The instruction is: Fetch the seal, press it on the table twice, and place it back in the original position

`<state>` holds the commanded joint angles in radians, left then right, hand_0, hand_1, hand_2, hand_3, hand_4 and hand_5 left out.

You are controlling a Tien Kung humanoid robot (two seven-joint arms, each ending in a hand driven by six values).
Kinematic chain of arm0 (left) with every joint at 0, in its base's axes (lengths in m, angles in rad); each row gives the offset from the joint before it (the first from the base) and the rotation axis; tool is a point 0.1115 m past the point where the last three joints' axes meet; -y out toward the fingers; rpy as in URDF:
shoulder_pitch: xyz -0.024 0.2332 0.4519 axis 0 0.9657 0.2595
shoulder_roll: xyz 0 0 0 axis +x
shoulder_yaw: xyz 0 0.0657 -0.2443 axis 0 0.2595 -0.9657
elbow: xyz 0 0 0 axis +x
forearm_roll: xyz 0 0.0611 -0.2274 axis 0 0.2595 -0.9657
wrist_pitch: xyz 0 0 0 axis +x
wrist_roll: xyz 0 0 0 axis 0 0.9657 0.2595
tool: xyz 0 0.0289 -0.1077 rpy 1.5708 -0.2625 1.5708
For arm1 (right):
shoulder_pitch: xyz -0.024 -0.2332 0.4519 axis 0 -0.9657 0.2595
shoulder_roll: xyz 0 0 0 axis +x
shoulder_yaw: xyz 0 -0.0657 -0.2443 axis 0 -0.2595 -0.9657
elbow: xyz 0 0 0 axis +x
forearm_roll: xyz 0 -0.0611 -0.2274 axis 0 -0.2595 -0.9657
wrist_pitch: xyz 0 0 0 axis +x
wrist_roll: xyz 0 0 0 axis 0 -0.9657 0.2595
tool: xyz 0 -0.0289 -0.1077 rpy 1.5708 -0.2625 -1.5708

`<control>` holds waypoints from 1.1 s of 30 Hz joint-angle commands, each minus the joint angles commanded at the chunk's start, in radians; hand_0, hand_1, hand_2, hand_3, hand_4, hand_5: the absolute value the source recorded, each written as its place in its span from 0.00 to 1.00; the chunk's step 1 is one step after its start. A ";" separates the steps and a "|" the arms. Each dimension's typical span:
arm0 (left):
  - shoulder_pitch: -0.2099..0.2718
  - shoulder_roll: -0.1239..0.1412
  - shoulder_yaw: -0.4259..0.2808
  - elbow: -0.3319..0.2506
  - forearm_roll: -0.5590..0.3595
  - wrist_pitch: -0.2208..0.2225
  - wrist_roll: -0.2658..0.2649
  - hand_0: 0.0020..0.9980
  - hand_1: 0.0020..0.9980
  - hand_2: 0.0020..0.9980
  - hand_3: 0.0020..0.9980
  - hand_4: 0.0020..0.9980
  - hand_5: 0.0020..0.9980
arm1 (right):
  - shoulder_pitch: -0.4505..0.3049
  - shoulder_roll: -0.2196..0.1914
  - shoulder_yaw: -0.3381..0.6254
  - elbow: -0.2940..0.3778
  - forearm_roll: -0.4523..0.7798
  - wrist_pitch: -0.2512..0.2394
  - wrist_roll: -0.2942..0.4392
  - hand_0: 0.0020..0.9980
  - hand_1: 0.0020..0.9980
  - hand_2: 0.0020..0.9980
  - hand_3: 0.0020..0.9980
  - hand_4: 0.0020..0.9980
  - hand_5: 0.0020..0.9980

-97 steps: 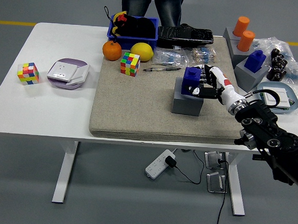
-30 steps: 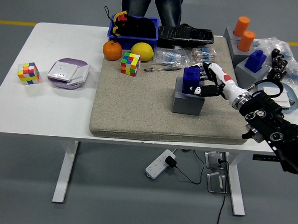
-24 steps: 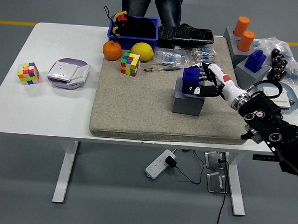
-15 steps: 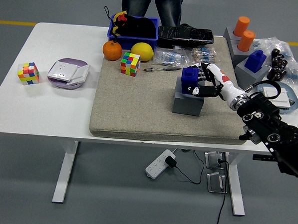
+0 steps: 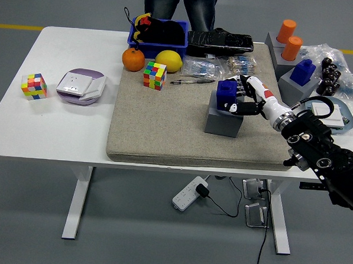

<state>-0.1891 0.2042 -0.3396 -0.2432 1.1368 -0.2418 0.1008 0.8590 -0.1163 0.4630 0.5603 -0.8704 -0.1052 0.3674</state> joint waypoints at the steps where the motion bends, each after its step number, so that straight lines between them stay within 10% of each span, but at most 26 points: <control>1: 0.000 0.000 0.000 0.000 0.000 0.000 0.000 0.82 0.79 0.75 0.81 0.72 0.35 | 0.001 0.000 0.000 0.001 0.000 0.000 0.001 0.64 0.51 0.55 0.54 0.66 0.00; 8: 0.001 -0.001 0.001 0.001 -0.002 -0.001 0.002 0.82 0.79 0.75 0.81 0.72 0.35 | 0.003 -0.001 0.005 0.007 -0.006 -0.001 0.005 0.75 0.71 0.69 0.66 0.74 0.00; 33: 0.004 -0.003 -0.001 0.001 -0.004 -0.002 0.003 0.82 0.79 0.75 0.81 0.72 0.35 | 0.004 0.000 0.008 0.009 -0.014 -0.003 0.006 0.76 0.72 0.71 0.68 0.78 0.00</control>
<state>-0.1852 0.2014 -0.3403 -0.2420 1.1332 -0.2443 0.1036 0.8628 -0.1158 0.4710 0.5693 -0.8842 -0.1079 0.3732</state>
